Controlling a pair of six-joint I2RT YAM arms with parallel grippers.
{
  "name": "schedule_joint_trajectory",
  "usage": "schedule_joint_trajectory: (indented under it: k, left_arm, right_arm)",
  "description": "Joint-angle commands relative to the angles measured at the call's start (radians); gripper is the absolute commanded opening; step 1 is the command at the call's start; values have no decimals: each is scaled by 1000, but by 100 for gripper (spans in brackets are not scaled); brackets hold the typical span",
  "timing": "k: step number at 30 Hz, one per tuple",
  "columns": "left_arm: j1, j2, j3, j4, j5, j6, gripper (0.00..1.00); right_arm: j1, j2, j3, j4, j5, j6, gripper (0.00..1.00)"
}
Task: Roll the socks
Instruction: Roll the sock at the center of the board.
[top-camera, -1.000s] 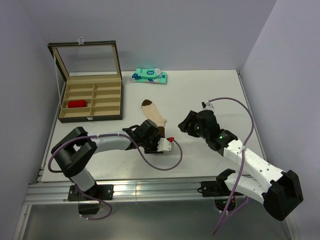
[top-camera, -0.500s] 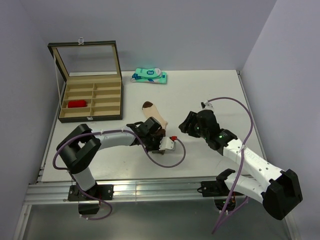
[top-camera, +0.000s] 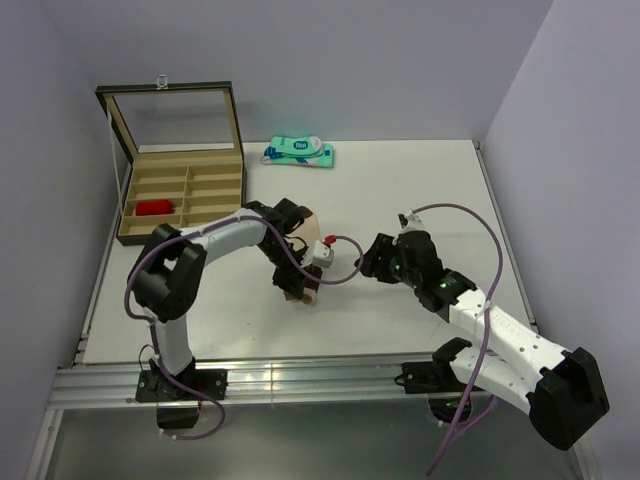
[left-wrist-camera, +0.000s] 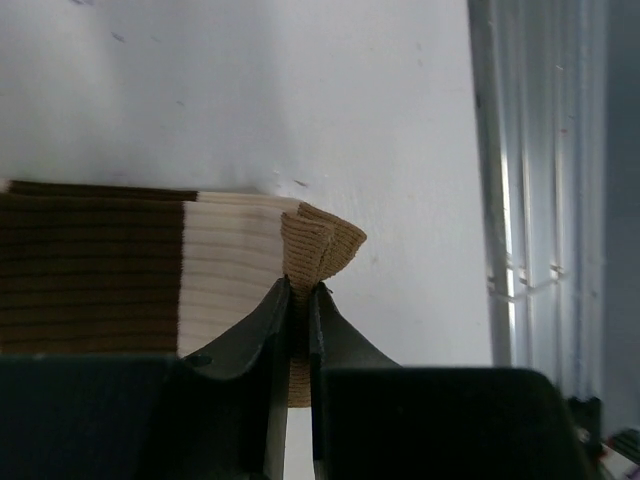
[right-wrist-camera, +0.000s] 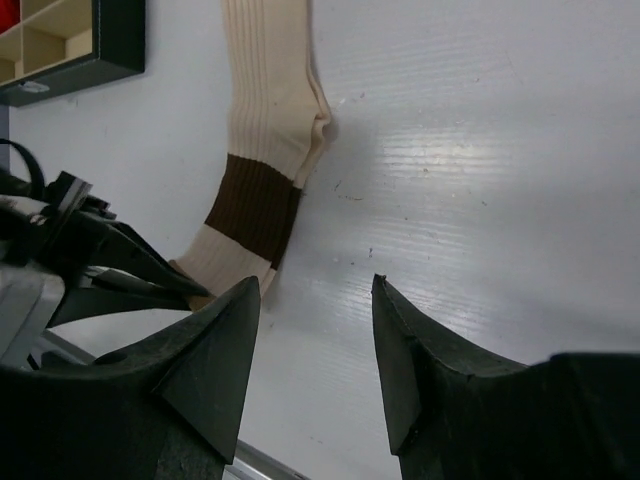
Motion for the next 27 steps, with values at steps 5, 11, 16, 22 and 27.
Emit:
schedule_joint_trajectory:
  k: [5,11,16,22,27]
  left_arm:
    - [20,166,69,-355,140,210,7]
    - [32,285,143,-478,175,287,7]
    - [40,339,138,-478,155,281,6]
    - [52,383,140,-476,167,279,6]
    - [67,403,152,-476,161,272,5]
  right_arm:
    - [99,-34,-96,221,-29,-64,56]
    - [293,12,-107,326,67,-136,56]
    - [413,41,-142,439,83,-184,55]
    - [541,133,-147,538,75,-236,54]
    - [629,215,-133,553,129,-243,54]
